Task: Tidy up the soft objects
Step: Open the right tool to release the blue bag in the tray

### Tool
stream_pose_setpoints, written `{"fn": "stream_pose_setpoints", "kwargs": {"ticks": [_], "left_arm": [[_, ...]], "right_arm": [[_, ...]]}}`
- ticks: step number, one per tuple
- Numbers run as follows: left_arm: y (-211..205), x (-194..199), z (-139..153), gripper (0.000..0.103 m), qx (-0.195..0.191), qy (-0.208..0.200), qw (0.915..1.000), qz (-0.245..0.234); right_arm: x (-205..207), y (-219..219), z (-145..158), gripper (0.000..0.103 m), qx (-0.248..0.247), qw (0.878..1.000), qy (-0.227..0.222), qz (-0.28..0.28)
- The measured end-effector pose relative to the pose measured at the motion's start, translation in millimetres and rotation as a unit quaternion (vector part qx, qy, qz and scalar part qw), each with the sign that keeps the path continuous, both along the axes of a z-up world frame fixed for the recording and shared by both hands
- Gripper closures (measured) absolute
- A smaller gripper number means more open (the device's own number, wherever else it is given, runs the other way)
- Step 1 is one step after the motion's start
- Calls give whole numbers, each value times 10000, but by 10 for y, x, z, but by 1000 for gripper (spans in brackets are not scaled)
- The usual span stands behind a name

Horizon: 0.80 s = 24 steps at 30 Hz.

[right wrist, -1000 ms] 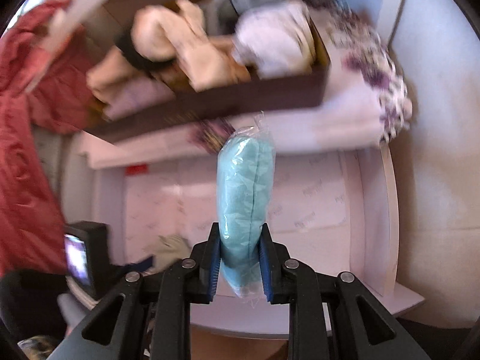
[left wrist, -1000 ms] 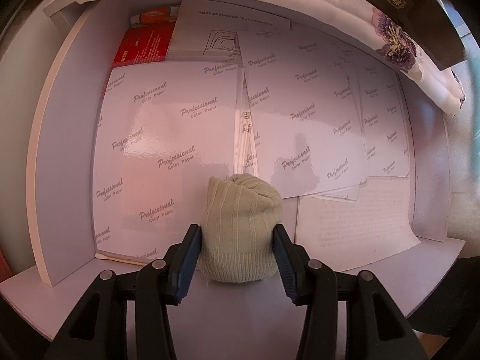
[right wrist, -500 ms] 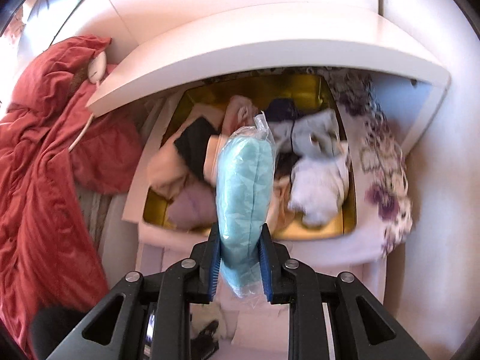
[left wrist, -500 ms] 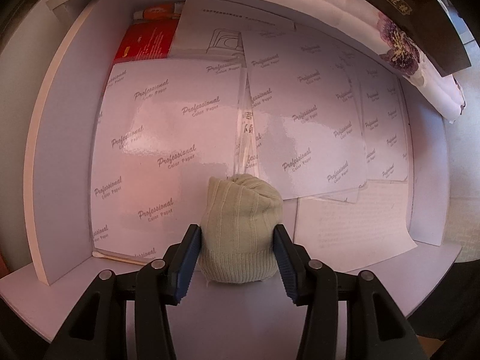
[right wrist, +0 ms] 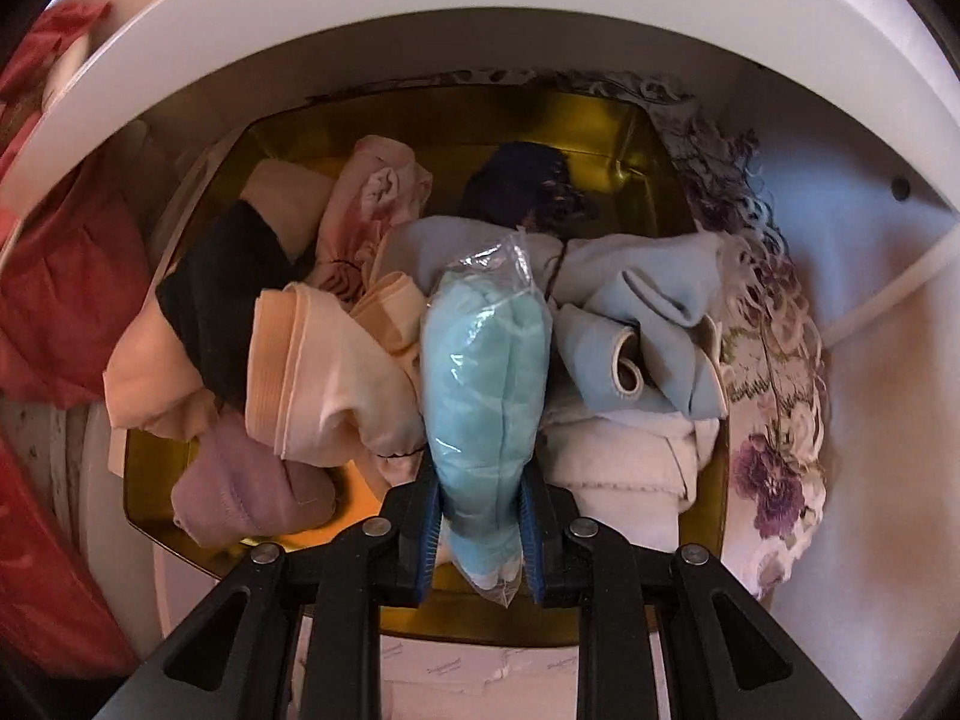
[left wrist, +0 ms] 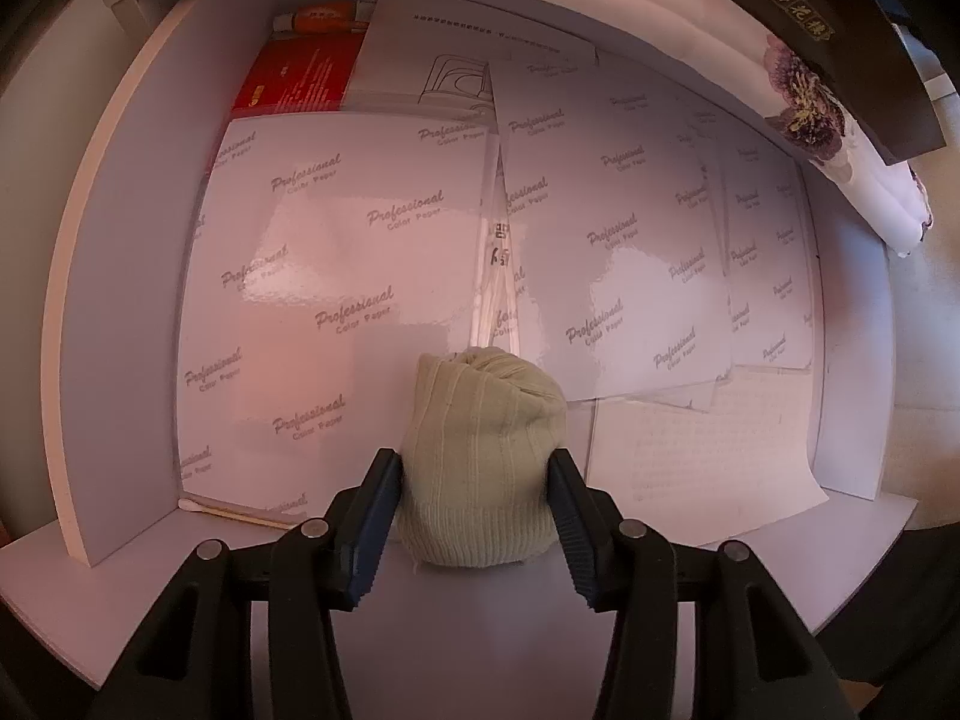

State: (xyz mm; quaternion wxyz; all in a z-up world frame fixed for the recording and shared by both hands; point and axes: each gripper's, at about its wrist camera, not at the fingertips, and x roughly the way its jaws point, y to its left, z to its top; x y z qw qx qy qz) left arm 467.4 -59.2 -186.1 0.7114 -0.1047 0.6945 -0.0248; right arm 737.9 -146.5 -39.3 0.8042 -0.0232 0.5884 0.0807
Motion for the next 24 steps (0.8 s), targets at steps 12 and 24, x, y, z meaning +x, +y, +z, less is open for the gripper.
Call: {"fn": "stream_pose_setpoints", "kwargs": {"ticks": [12,24], "left_arm": [[-20,-10,10,52,55,-33,10000,-58],[-43,-16,47,52,80,-52,9999,-77]], "right_arm": [[-80,-9,12,75,69,9999,-129,-20],[-241,57,151,48,215,9995,-233,59]]}}
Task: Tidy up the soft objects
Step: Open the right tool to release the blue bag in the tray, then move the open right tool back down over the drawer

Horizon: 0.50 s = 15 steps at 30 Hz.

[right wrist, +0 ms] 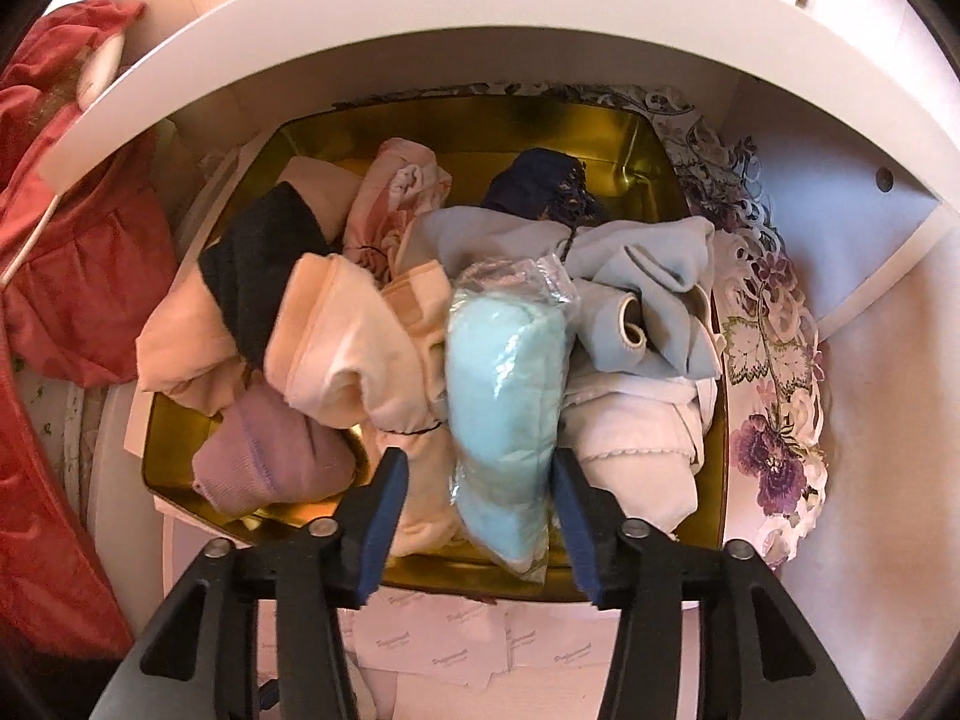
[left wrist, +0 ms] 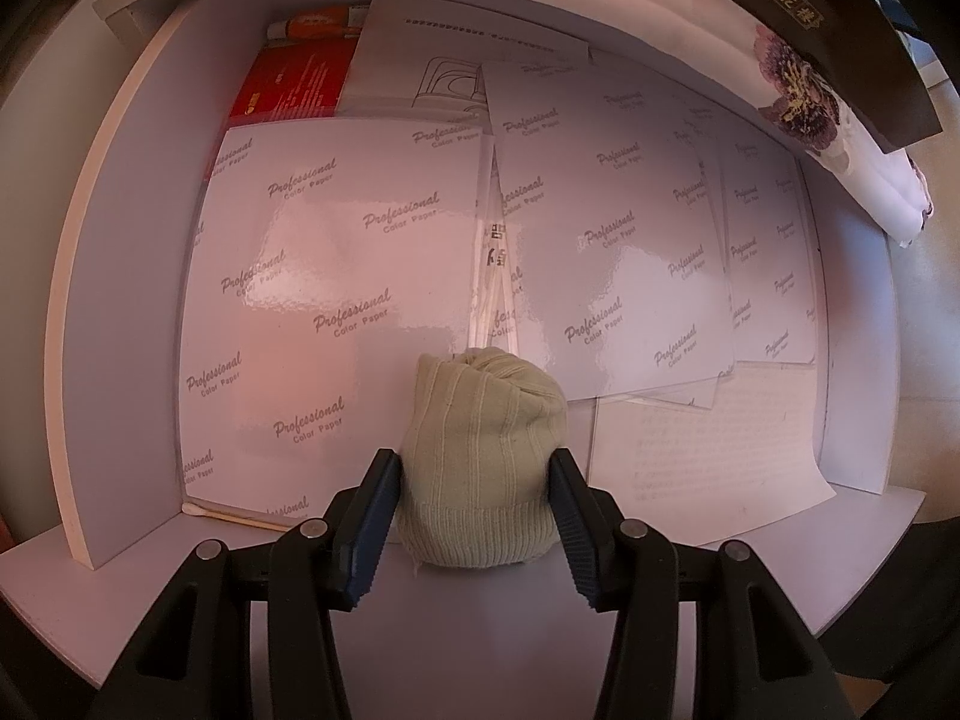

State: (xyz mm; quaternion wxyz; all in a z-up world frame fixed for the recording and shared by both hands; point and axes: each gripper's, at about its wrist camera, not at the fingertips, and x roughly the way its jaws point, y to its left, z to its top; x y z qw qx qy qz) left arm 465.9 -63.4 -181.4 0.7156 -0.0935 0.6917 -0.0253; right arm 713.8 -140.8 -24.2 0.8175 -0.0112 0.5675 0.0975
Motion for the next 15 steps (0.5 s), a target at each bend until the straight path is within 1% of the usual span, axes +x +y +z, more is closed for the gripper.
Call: {"fn": "stream_pose_setpoints", "kwargs": {"ticks": [5,8,15], "left_arm": [[-8,3,10,52,26,-17,10000,-31],[-16,0,18,52,53,-32,10000,-56],[-17,-10,34,52,50,-35,10000,-45]], "right_arm": [[-98,-44,108,47,34,9999,-131,-28],[-197,-144,199,41,134,9993,-302,-154],[-469,-290,292,41,287,9975,-503,-402]]}}
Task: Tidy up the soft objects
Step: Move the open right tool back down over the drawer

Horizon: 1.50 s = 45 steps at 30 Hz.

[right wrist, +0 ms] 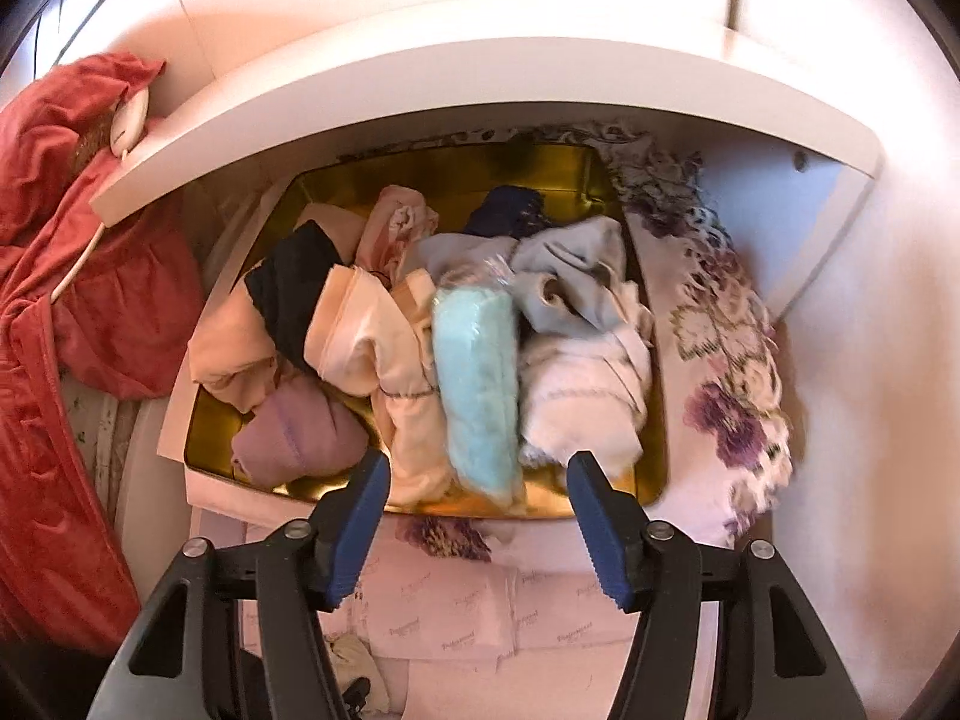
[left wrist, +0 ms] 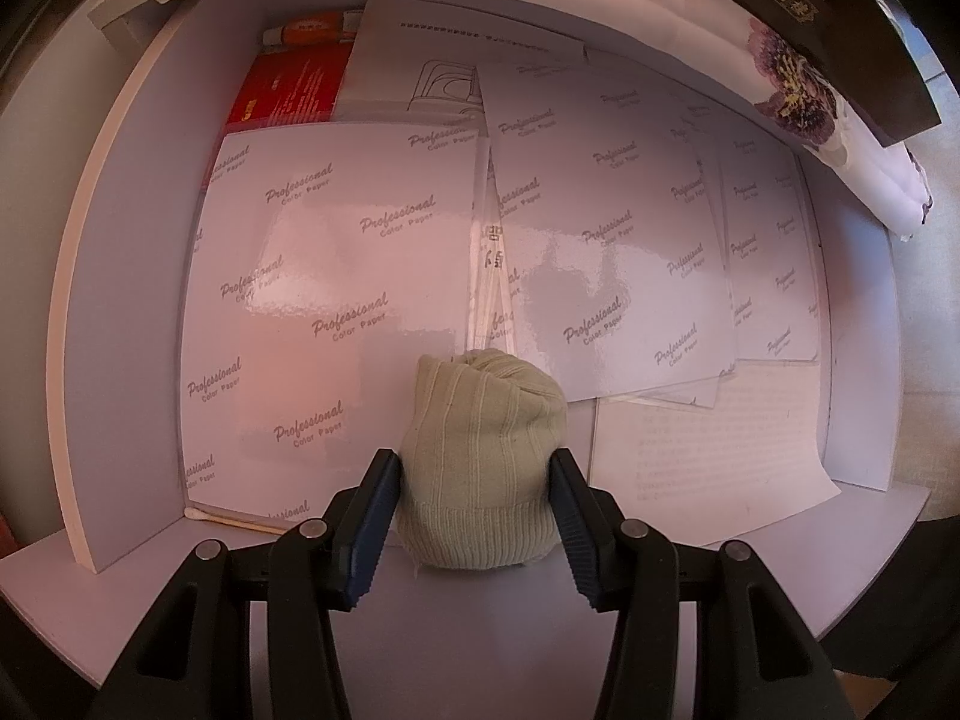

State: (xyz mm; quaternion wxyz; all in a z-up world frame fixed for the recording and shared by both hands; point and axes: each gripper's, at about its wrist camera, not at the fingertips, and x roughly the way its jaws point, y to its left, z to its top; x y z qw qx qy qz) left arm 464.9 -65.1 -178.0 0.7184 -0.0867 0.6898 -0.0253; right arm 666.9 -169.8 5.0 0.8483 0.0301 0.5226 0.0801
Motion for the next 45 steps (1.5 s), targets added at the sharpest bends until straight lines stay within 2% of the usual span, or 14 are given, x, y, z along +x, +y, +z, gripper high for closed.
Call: {"fn": "stream_pose_setpoints", "kwargs": {"ticks": [8,15,26,36,45], "left_arm": [[11,-1,9,52,3,-1,10000,0],[13,-1,4,51,12,-4,10000,1],[19,-7,1,52,8,-22,10000,-8],[8,-23,14,52,18,-32,10000,-21],[-3,-44,79,55,7,-34,10000,-14]], "right_arm": [[-358,-209,-195,41,93,9993,201,-288],[-563,-341,-640,41,-2,9939,961,-544],[-682,-343,-1022,39,-255,9870,1489,-554],[-866,-357,-1645,38,-618,9637,2543,-535],[-1033,-252,-1961,38,-709,9517,2981,-206]]}}
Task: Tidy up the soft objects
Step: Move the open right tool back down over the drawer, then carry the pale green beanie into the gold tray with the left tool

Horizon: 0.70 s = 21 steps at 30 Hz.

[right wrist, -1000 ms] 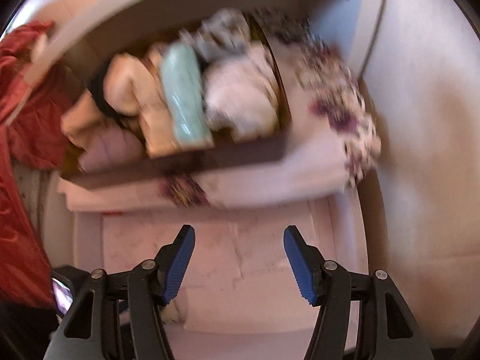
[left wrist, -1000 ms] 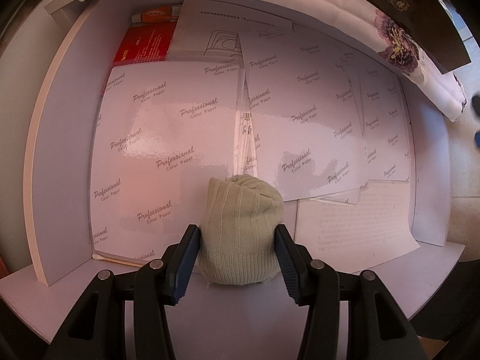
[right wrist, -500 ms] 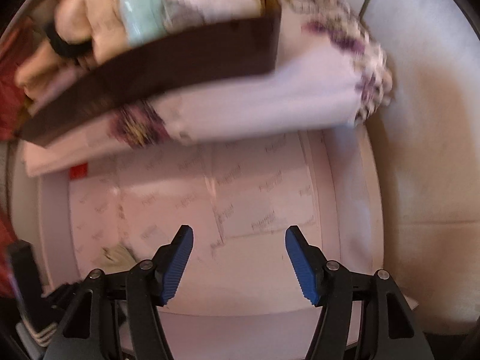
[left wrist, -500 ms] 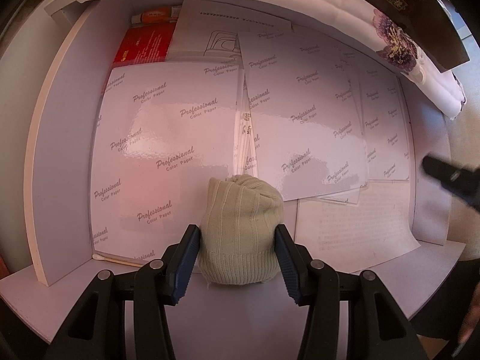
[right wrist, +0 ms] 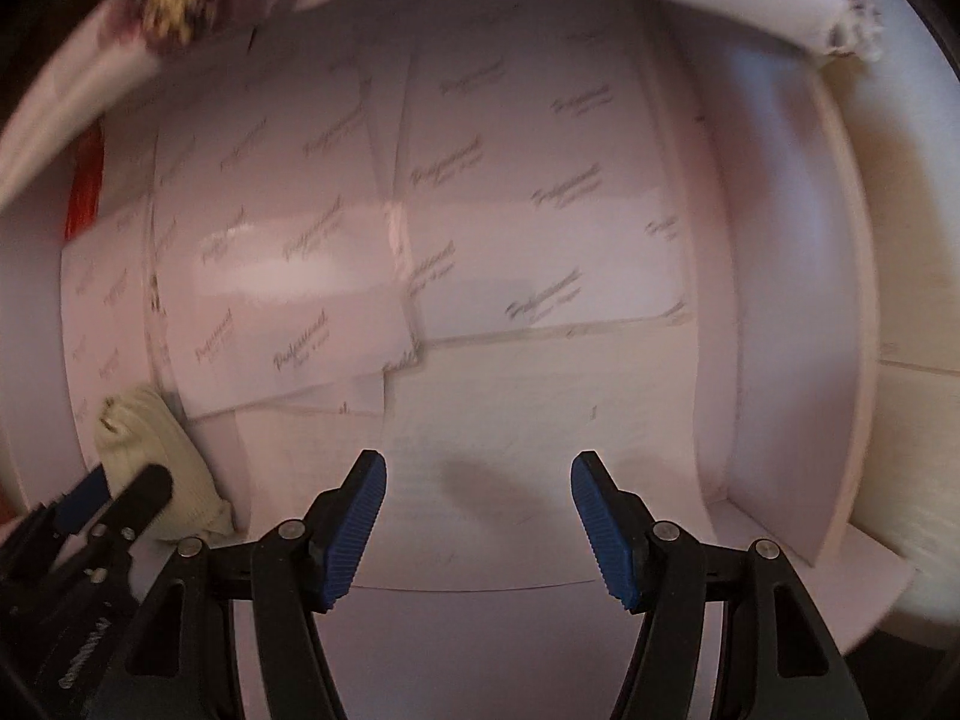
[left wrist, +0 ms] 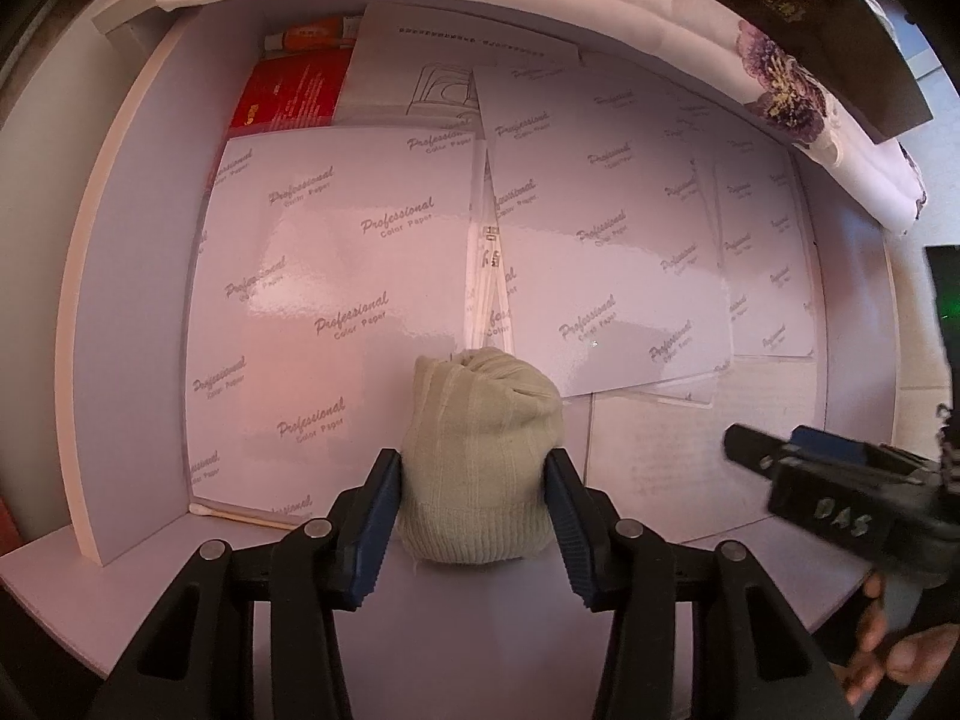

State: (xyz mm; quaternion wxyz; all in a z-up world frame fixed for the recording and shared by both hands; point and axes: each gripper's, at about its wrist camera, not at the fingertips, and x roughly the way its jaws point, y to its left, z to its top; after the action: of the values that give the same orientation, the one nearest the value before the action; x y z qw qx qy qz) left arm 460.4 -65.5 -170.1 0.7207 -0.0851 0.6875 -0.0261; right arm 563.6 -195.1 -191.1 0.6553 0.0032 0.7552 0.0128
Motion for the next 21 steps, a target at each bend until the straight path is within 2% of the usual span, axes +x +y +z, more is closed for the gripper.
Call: {"fn": "stream_pose_setpoints", "kwargs": {"ticks": [6,10,15,21], "left_arm": [[17,-16,124,56,15,-120,9999,62],[34,-21,282,56,29,-359,9993,113],[39,2,680,56,130,-1010,9947,114],[110,36,1252,56,279,-1878,9817,120]], "right_arm": [[-114,48,-53,38,97,9998,69,164],[-136,22,-50,38,122,9998,54,168],[-141,147,-62,38,100,9995,23,286],[-22,355,-45,38,111,9992,17,378]]}}
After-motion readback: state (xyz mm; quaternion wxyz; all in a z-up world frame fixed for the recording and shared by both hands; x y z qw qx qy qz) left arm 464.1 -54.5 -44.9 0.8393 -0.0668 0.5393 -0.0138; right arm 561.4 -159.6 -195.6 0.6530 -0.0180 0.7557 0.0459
